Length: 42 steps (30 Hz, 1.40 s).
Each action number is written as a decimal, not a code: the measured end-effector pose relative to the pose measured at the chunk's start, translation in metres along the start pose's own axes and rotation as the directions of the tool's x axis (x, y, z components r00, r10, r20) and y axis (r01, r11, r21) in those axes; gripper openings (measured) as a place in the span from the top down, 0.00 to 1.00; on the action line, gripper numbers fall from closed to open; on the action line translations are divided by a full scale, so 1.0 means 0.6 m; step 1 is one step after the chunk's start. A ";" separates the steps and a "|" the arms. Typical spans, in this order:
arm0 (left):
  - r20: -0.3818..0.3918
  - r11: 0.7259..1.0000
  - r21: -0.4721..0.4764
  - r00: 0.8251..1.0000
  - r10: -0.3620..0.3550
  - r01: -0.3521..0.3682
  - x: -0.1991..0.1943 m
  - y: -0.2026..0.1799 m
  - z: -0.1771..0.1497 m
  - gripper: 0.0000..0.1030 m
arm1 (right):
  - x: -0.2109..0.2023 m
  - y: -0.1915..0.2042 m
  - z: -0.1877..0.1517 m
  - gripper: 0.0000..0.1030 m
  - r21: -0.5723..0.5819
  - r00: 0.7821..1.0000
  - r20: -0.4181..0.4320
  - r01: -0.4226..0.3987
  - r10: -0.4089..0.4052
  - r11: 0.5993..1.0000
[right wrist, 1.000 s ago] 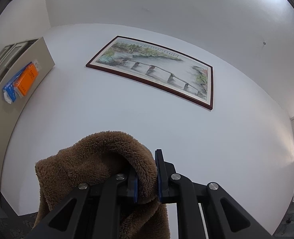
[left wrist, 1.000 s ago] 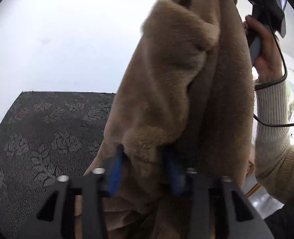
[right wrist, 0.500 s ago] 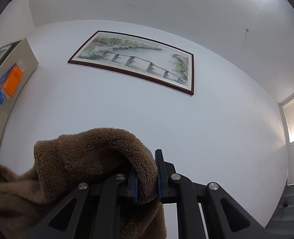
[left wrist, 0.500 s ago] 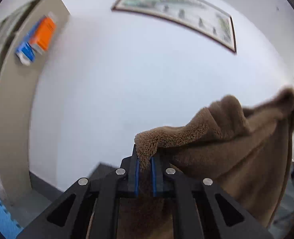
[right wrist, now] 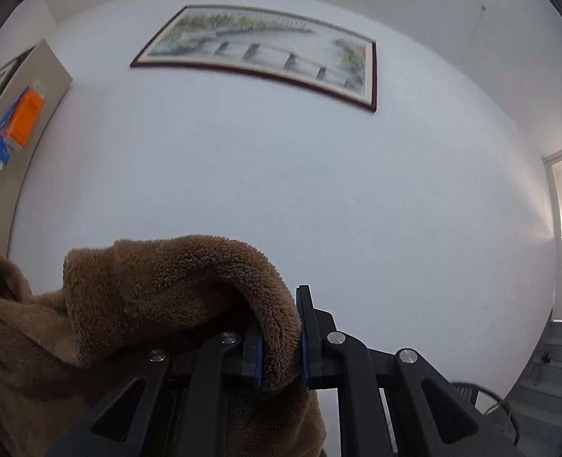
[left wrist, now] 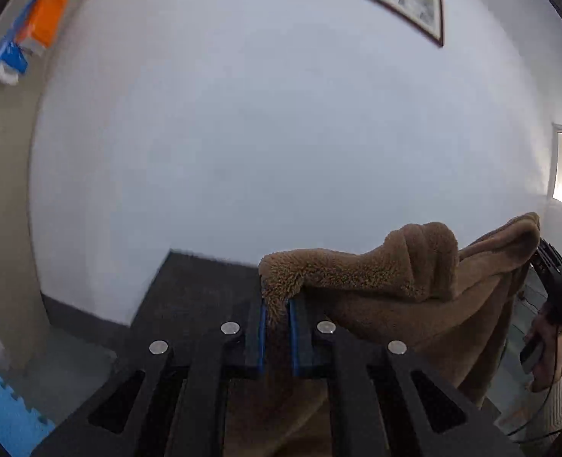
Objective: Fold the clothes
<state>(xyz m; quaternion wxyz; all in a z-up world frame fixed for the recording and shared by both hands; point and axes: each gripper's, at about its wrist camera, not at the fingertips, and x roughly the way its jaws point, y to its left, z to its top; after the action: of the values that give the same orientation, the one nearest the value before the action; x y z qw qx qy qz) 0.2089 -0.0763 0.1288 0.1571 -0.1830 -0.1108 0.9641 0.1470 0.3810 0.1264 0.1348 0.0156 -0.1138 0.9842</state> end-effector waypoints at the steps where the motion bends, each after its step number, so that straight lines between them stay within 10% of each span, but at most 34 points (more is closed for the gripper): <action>1: -0.075 1.000 -0.006 0.997 -0.001 0.001 0.037 0.007 -0.016 0.89 | 0.009 0.001 -0.013 0.87 0.000 0.999 -0.032 -0.008 0.008 1.000; 7: -0.400 0.998 0.061 0.916 0.025 0.000 0.240 0.005 -0.102 0.85 | 0.141 0.055 -0.184 0.87 -0.037 0.938 -0.343 -0.067 0.051 0.997; 11: -0.480 0.996 0.087 0.877 0.026 0.017 0.303 0.014 -0.125 0.52 | 0.200 0.076 -0.263 0.87 -0.012 0.878 -0.472 -0.103 0.085 0.995; 18: -0.460 0.997 0.004 0.885 0.065 -0.071 0.421 0.051 -0.079 0.36 | 0.261 0.065 -0.298 0.86 0.058 0.821 -0.558 -0.106 0.120 0.993; 20: -0.473 0.996 0.038 0.877 0.090 -0.082 0.429 0.049 -0.079 0.34 | 0.269 0.056 -0.309 0.77 0.087 0.794 -0.590 -0.115 0.144 0.990; 23: -0.510 0.991 0.051 0.850 0.132 -0.123 0.457 0.058 -0.093 0.32 | 0.266 0.039 -0.316 0.16 0.149 0.776 -0.602 -0.119 0.185 0.982; 29: -0.545 0.992 -0.028 0.834 0.085 -0.120 0.464 0.091 -0.133 0.32 | 0.228 0.021 -0.261 0.14 0.328 0.787 -0.498 -0.220 0.365 0.919; 31: -0.537 0.992 -0.050 0.840 0.072 -0.117 0.465 0.100 -0.140 0.30 | 0.236 0.058 -0.237 0.14 0.392 0.705 -0.474 -0.368 0.528 0.843; 34: -0.525 0.990 -0.081 0.849 0.052 -0.111 0.462 0.110 -0.144 0.25 | 0.253 0.163 -0.219 0.14 0.402 0.524 -0.502 -0.563 0.688 0.722; 42: -0.511 0.982 -0.136 0.859 0.043 -0.130 0.423 0.143 -0.157 0.23 | 0.340 0.393 -0.283 0.29 0.412 0.190 -0.668 -0.711 0.720 0.570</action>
<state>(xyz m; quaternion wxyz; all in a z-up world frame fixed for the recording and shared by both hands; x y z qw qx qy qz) -0.0012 -0.0537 -0.0607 0.1215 -0.4464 -0.1373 0.8758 -0.1130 0.2521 -0.0784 -0.3027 -0.4691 -0.0313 0.8291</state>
